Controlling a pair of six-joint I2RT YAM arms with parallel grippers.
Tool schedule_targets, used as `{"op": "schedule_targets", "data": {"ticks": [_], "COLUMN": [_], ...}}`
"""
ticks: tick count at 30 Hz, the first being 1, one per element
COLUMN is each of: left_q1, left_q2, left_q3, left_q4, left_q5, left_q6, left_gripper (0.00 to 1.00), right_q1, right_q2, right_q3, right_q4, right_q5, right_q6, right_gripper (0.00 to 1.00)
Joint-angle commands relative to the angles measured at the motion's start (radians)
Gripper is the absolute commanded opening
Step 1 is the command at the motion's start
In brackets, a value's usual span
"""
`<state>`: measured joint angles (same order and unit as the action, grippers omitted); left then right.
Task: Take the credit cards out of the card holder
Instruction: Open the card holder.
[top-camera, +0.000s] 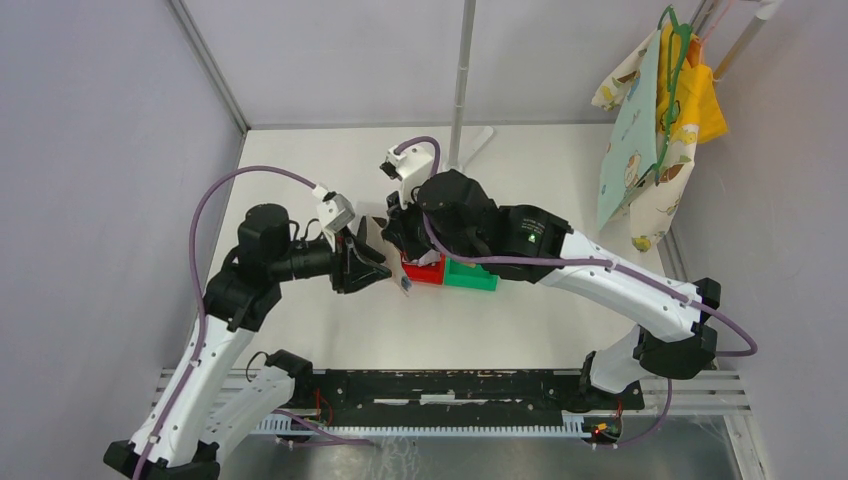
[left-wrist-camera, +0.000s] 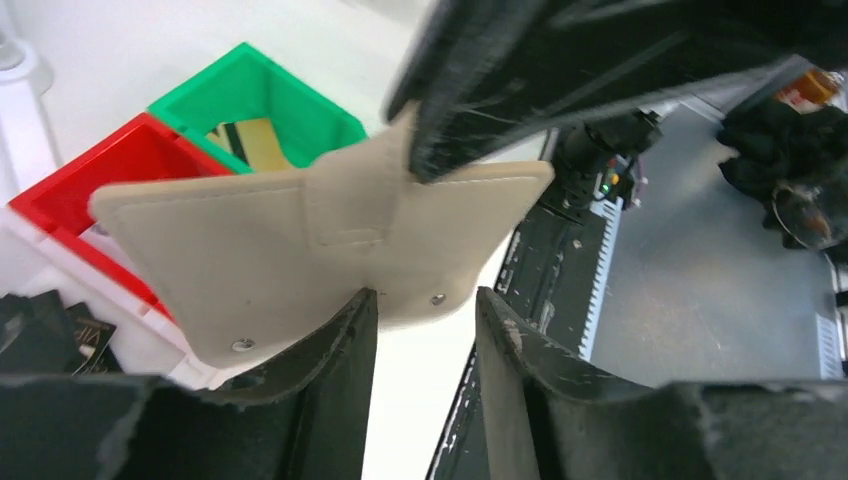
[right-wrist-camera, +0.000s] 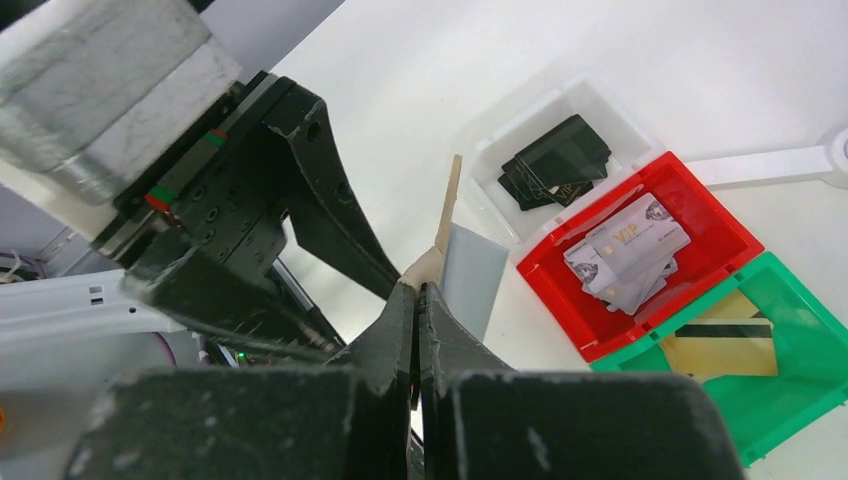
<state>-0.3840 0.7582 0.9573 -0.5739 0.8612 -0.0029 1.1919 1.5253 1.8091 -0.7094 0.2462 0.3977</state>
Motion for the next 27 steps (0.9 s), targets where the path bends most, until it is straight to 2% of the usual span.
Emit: {"op": "schedule_targets", "data": {"ticks": [1,2,4,6,8,11,13,18,25,27], "left_q1": [-0.003,-0.003,-0.003,-0.003,-0.004,-0.003,-0.003,-0.004,-0.004,-0.003], "left_q2": [0.012,0.017,0.026,0.026,0.013,-0.019,-0.031,-0.032,-0.019,-0.023], "left_q3": [0.018,0.022,0.032,0.032,0.023,0.014,0.009,0.006,-0.01,-0.014], "left_q4": [0.07,0.07,0.064,0.063,0.063,0.054,0.054,0.048,0.052,0.051], "left_q5": [-0.171,-0.182,-0.145,-0.037,0.053,0.178,0.204,0.137,-0.132,-0.158], "left_q6": [-0.044,-0.047,-0.066,-0.087,-0.089,-0.066,-0.06,-0.035,-0.028,-0.028], "left_gripper": [0.44,0.47,0.68,0.84,0.94,0.98,0.99,0.99,1.0,1.0], "right_q1": [0.012,0.012,0.014,0.014,0.016,0.023,0.027,0.039,0.048,0.048], "right_q2": [-0.029,-0.034,-0.04,-0.04,-0.04,-0.039,-0.037,-0.032,-0.031,-0.027], "right_q3": [0.041,0.039,0.035,0.035,0.036,0.037,0.036,0.038,0.044,0.045], "right_q4": [0.074,0.073,0.072,0.067,0.066,0.067,0.068,0.074,0.068,0.067], "right_q5": [0.027,0.035,0.05,0.065,0.074,0.084,0.095,0.11,0.143,0.148], "right_q6": [0.034,0.036,0.038,0.041,0.041,0.042,0.041,0.049,0.057,0.058], "right_gripper": [0.0,0.0,0.0,0.0,0.0,0.0,0.0,0.0,0.0,0.0]}}
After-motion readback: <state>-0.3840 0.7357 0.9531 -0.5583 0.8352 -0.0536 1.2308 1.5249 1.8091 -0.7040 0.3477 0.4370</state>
